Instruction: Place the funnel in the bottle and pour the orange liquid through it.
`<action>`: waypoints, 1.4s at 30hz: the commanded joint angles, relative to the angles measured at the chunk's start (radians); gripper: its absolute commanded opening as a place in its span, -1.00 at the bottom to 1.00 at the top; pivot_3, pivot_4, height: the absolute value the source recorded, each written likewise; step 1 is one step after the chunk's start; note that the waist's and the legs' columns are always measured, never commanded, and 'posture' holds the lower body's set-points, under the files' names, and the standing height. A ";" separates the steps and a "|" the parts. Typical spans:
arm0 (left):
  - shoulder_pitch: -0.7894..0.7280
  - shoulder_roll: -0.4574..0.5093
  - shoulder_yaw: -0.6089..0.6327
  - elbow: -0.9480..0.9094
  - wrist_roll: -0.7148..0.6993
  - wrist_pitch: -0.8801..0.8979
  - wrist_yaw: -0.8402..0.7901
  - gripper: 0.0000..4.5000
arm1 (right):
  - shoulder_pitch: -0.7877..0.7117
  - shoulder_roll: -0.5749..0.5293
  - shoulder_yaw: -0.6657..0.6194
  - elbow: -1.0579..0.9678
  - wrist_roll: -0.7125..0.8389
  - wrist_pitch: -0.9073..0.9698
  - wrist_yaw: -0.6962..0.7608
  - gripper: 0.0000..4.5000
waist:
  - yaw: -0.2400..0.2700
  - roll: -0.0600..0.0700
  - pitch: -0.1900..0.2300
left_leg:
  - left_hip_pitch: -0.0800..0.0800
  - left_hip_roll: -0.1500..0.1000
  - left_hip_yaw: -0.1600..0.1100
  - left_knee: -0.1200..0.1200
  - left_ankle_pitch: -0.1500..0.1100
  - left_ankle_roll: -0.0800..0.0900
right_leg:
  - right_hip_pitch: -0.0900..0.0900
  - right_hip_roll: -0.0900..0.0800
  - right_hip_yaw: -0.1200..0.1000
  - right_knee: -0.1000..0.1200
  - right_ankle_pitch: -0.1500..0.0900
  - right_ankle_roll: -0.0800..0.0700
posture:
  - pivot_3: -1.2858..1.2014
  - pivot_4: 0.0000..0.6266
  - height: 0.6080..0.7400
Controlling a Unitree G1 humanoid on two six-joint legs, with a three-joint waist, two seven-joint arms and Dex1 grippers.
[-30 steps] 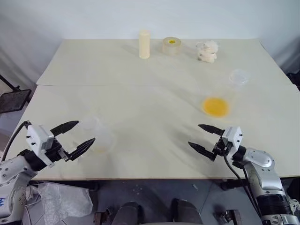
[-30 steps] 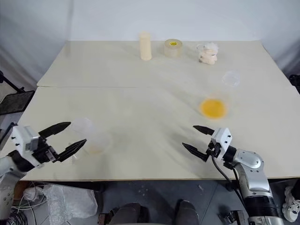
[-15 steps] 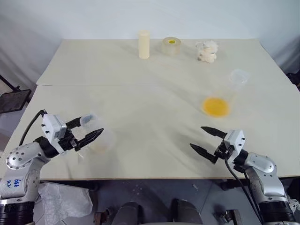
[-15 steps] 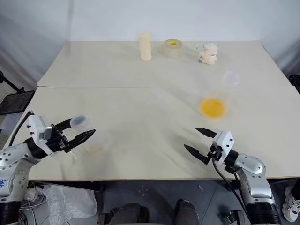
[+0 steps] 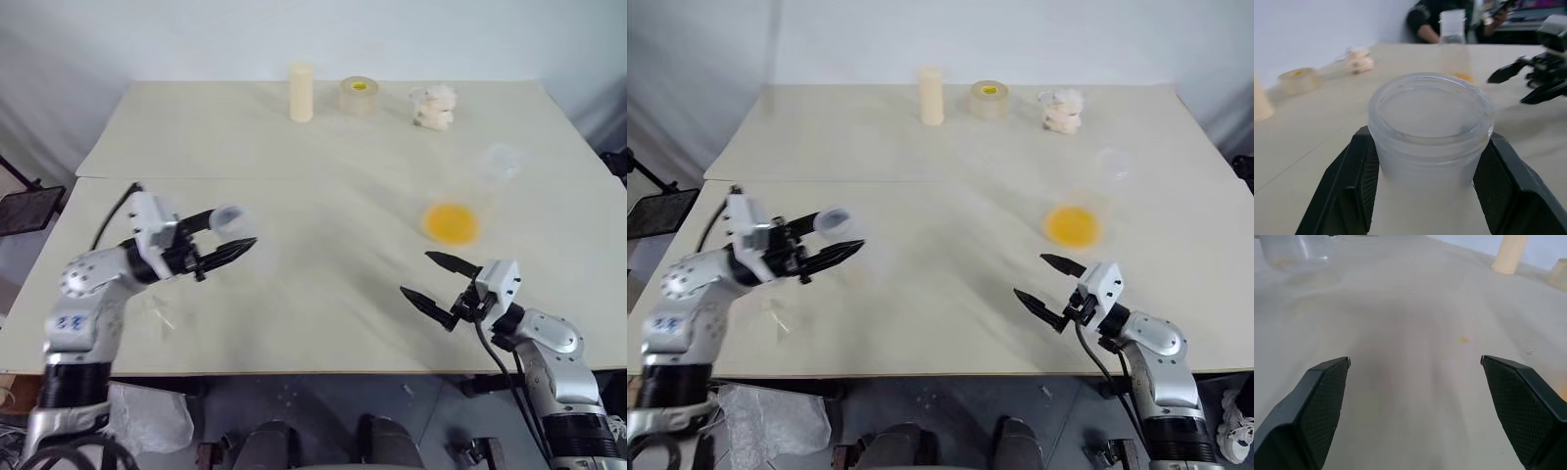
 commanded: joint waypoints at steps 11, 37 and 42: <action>-0.329 -0.274 -0.226 0.410 0.243 -0.183 0.033 0.04 | 0.044 0.011 -0.041 -0.085 0.019 -0.001 -0.051 1.00 | -0.001 -0.005 0.003 | -0.001 -0.002 0.002 -0.001 0.000 0.000 | 0.000 0.002 -0.002 -0.001 0.000 0.000 | 0.03 -0.52 1.00; -0.328 -0.228 -0.227 0.289 0.244 0.014 -0.032 0.99 | 0.122 0.002 -0.052 -0.162 0.028 0.000 -0.091 1.00 | -0.001 -0.007 0.004 | -0.001 0.000 0.000 0.000 0.000 0.000 | 0.000 0.001 -0.001 0.000 0.000 0.001 | 0.03 -0.52 1.00; -0.328 -0.147 -0.179 0.225 0.216 0.106 -0.031 0.99 | 0.120 -0.001 -0.050 -0.162 0.027 0.007 -0.091 1.00 | -0.002 -0.008 0.004 | -0.001 0.001 0.000 0.000 0.000 0.000 | 0.000 0.001 -0.001 0.000 0.000 0.001 | 0.03 -0.52 1.00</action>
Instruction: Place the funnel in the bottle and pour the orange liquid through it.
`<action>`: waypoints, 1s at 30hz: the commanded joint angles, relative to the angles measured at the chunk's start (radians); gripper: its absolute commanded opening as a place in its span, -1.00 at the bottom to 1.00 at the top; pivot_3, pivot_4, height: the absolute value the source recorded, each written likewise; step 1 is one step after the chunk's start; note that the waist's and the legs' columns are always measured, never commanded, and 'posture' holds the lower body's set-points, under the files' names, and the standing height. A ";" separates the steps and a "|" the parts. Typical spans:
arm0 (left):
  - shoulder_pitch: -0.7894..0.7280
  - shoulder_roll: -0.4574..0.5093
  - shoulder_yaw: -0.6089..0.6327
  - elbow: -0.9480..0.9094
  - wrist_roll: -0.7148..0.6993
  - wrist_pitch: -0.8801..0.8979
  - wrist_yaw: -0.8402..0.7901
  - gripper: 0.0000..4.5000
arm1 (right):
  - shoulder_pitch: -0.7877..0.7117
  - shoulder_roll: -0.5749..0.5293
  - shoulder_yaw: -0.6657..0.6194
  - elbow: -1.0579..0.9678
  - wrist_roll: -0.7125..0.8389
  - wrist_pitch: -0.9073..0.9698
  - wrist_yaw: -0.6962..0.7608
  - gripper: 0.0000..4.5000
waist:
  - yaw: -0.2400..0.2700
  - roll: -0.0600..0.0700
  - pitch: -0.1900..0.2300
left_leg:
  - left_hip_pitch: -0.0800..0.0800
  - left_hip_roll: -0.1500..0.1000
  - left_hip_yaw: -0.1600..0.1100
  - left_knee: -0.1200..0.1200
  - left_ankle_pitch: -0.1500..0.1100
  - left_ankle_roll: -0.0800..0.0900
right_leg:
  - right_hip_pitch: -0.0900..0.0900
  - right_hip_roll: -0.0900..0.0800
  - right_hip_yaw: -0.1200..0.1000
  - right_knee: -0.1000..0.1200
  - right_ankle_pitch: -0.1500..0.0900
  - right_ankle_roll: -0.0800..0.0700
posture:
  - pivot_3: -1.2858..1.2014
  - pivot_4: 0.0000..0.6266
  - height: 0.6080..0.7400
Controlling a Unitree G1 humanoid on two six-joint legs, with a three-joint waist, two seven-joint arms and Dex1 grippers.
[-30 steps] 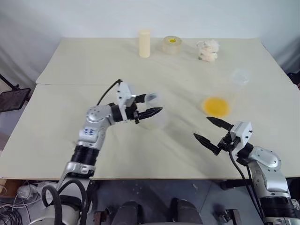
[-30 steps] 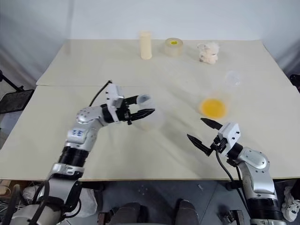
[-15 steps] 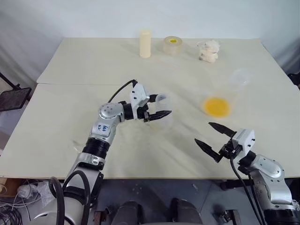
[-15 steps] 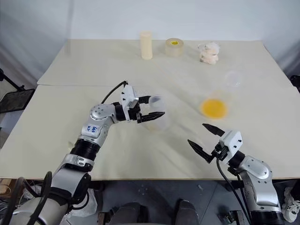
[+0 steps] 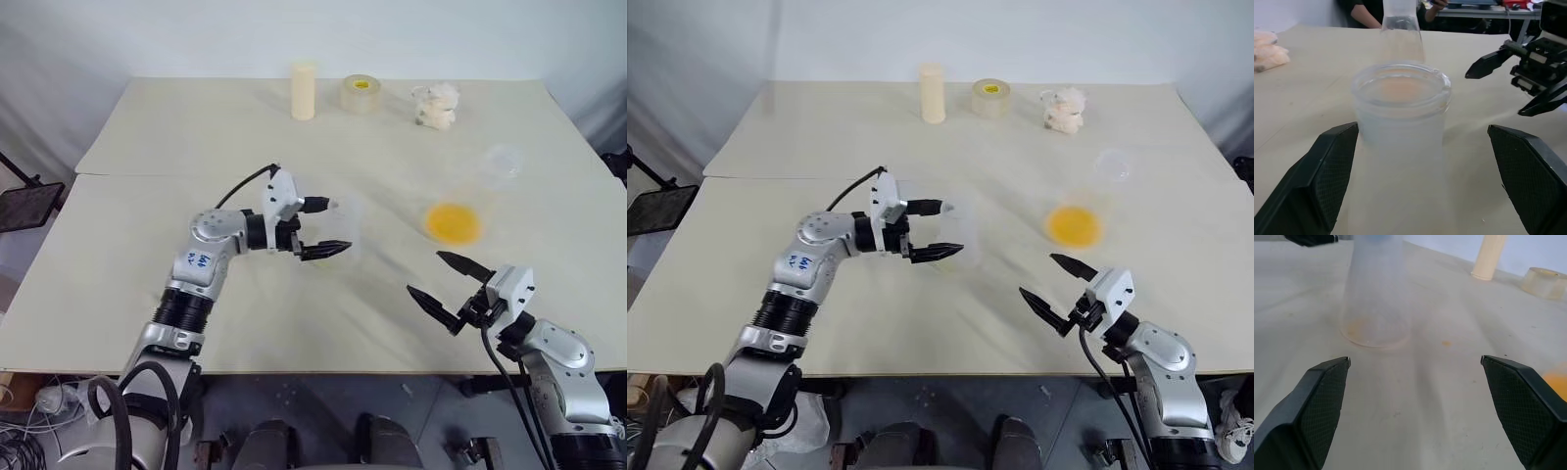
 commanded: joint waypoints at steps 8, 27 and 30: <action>0.099 0.229 0.218 -0.216 -0.065 0.100 0.060 0.99 | -0.023 -0.019 -0.030 -0.011 0.023 0.012 0.018 1.00 | -0.003 0.000 0.000 | 0.000 0.001 -0.001 0.000 0.000 0.000 | 0.000 0.000 0.000 0.000 0.000 0.000 | 0.03 -0.52 1.00; 1.152 0.236 0.906 -0.795 -0.275 0.159 0.193 0.99 | -0.218 -0.014 0.054 0.176 0.034 0.044 0.213 1.00 | -0.014 -0.002 0.002 | 0.001 0.001 -0.004 0.000 0.000 -0.001 | 0.001 -0.002 0.002 0.000 0.000 0.000 | 0.03 -0.52 1.00; 1.254 0.225 0.923 -0.831 -0.274 0.153 0.195 0.99 | -0.248 -0.003 0.065 0.205 0.028 0.039 0.230 1.00 | -0.010 -0.002 0.002 | 0.001 0.001 -0.003 0.000 0.000 -0.001 | 0.001 -0.002 0.002 0.000 0.000 -0.001 | 0.03 -0.52 1.00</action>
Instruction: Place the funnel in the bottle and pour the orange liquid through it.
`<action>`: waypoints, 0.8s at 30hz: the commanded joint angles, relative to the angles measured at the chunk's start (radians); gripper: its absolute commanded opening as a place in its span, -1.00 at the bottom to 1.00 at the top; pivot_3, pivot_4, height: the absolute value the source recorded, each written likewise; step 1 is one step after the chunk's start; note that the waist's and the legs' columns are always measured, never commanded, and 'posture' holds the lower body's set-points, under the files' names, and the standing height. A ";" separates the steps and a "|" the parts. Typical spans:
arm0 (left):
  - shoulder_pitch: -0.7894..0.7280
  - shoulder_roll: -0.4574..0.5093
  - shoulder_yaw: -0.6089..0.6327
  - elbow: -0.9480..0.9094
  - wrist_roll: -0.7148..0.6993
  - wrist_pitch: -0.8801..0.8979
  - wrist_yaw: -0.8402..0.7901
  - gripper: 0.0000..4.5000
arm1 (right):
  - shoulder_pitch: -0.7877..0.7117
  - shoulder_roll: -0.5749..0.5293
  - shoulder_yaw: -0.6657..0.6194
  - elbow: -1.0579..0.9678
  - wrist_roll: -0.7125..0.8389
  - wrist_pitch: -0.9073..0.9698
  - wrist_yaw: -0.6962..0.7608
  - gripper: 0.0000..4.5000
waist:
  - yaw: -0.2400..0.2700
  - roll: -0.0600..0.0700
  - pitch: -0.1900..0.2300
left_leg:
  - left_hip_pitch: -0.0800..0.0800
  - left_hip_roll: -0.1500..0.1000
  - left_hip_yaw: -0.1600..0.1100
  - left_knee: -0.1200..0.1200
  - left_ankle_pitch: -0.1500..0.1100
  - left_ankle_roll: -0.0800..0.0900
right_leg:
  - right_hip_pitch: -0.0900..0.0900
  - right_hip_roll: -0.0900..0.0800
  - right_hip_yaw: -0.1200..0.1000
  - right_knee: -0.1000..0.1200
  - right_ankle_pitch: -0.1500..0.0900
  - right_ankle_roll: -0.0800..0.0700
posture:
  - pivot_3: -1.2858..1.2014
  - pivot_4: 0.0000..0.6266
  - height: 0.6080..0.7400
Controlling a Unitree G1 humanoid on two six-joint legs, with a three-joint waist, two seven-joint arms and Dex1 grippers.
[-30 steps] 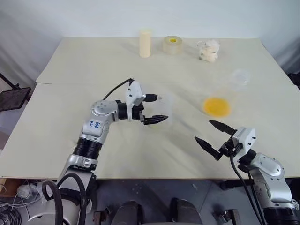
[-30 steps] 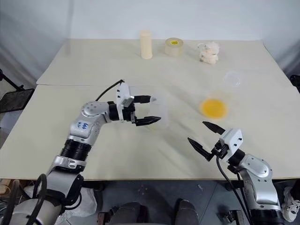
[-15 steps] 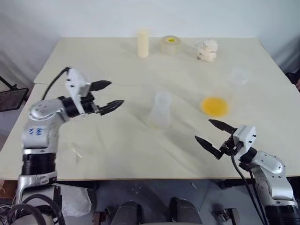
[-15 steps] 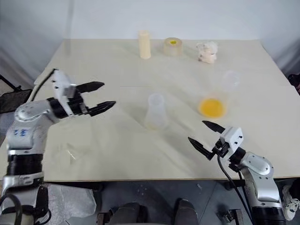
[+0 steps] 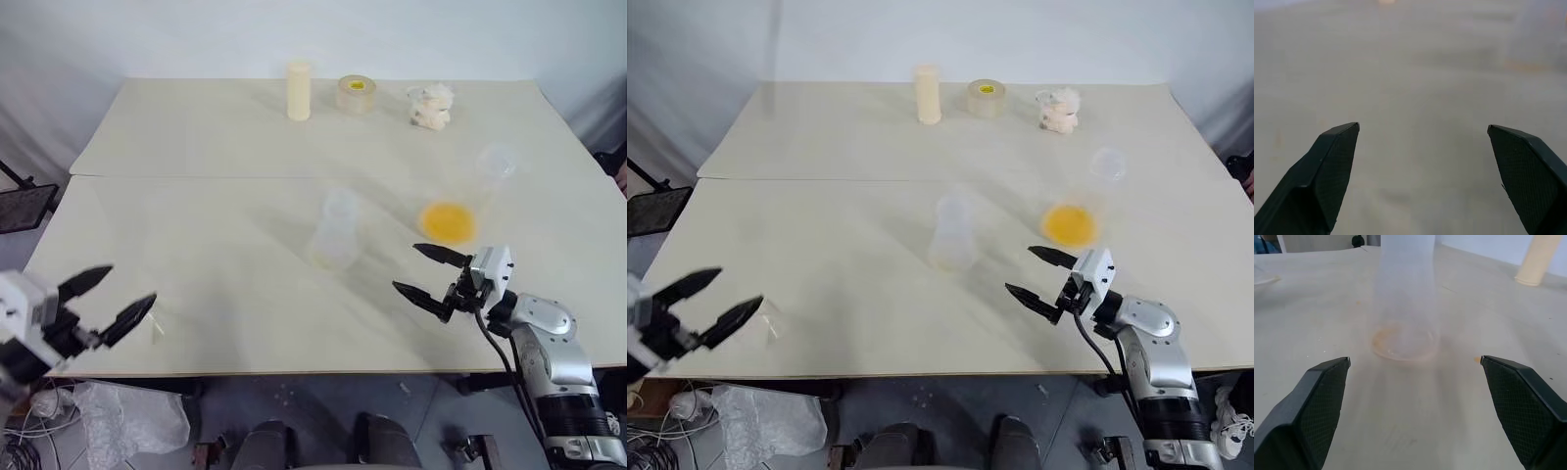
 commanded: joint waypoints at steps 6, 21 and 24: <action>0.104 0.006 0.095 -0.057 -0.014 -0.052 0.006 0.99 | -0.045 0.016 0.008 0.026 0.006 -0.015 0.035 1.00 | 0.007 0.000 0.000 | 0.000 0.000 0.000 0.000 0.000 0.000 | 0.000 0.000 0.000 0.000 0.000 -0.001 | 0.03 -0.52 1.00; 0.027 0.107 0.002 0.092 0.053 -0.101 -0.009 0.99 | 0.097 -0.071 0.039 -0.184 0.091 0.054 0.232 1.00 | 0.008 0.001 0.001 | 0.000 0.001 0.001 -0.001 -0.001 -0.001 | -0.001 0.000 0.000 0.000 0.000 -0.001 | 0.03 -0.52 1.00; 0.029 0.131 -0.012 0.114 0.070 -0.101 -0.021 0.99 | 0.086 -0.076 0.047 -0.184 0.078 0.038 0.258 1.00 | 0.007 0.001 0.001 | 0.000 0.001 0.001 -0.001 -0.001 -0.001 | -0.001 0.000 0.000 0.000 0.000 -0.001 | 0.03 -0.52 1.00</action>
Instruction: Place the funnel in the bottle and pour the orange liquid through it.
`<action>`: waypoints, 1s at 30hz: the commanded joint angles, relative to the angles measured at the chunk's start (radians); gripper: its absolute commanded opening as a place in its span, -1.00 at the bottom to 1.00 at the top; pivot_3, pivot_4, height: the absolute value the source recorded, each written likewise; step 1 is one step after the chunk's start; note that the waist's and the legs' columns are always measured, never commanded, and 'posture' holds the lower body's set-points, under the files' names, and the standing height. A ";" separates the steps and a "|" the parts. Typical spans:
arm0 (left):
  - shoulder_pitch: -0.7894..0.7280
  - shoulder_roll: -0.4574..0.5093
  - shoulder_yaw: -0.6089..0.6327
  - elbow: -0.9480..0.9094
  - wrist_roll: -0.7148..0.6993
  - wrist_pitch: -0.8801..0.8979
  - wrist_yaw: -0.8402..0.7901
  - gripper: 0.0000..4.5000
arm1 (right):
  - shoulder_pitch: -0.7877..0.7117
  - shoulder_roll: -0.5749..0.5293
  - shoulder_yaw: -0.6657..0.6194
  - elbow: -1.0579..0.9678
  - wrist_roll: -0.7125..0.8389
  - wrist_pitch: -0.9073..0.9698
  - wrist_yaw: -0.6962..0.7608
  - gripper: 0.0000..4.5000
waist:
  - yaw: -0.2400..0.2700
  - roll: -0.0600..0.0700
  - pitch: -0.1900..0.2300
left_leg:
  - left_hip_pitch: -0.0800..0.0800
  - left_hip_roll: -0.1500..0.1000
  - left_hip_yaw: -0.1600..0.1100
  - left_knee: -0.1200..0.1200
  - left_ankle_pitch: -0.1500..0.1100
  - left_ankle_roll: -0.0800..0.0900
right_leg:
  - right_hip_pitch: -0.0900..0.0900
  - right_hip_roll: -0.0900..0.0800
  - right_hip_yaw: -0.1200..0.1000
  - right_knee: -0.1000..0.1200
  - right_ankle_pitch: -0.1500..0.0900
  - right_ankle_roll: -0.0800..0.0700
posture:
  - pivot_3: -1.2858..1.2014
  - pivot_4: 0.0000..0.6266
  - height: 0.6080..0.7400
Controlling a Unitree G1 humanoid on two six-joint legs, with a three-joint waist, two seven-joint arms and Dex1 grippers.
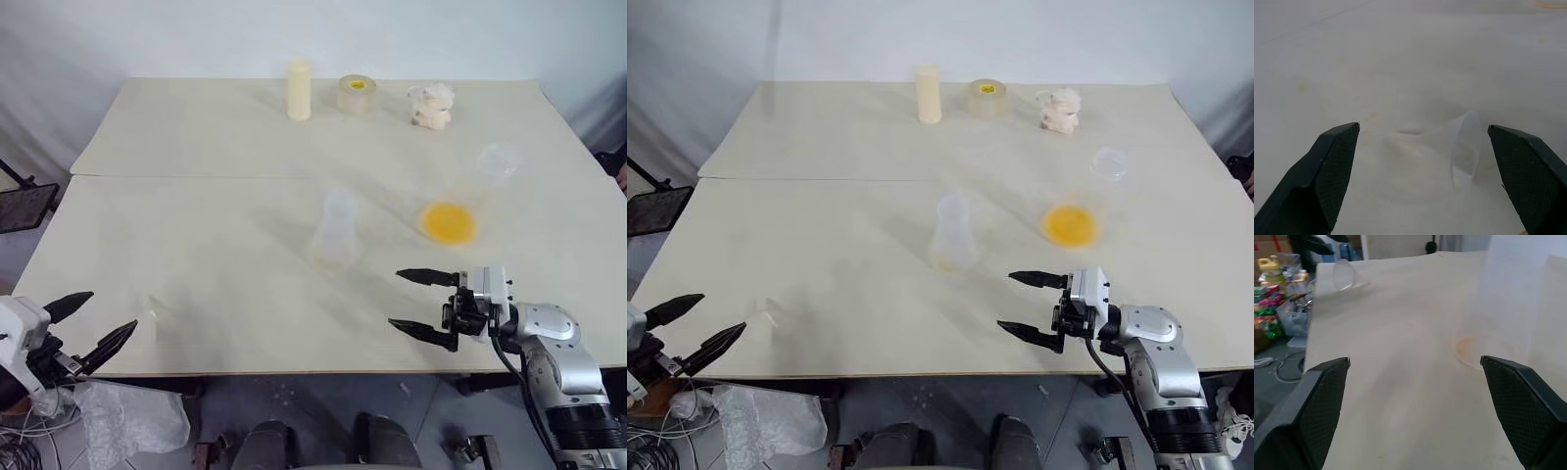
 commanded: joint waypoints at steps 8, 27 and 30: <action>-0.022 0.072 -0.054 0.073 0.064 -0.030 -0.034 0.99 | -0.055 -0.031 0.042 -0.033 -0.002 -0.014 0.090 1.00 | 0.000 0.000 0.000 | 0.000 0.000 0.000 0.000 0.000 0.000 | 0.000 0.000 0.000 0.000 0.000 0.000 | 0.03 -0.52 1.00; -0.222 0.122 -0.201 0.201 0.121 -0.033 -0.021 0.19 | -0.076 0.003 0.043 -0.028 -0.006 -0.022 0.045 1.00 | -0.003 0.000 0.000 | 0.000 0.000 0.000 0.000 0.000 0.000 | -0.001 0.000 -0.001 0.001 0.000 0.000 | 0.03 -0.52 1.00; -0.249 0.126 -0.206 0.209 0.112 -0.025 -0.026 -0.24 | -0.086 0.010 0.034 -0.023 0.008 -0.019 0.037 1.00 | -0.004 0.000 0.000 | 0.000 0.000 0.000 0.000 0.000 0.000 | -0.001 0.000 -0.001 0.001 0.000 0.000 | 0.03 -0.52 1.00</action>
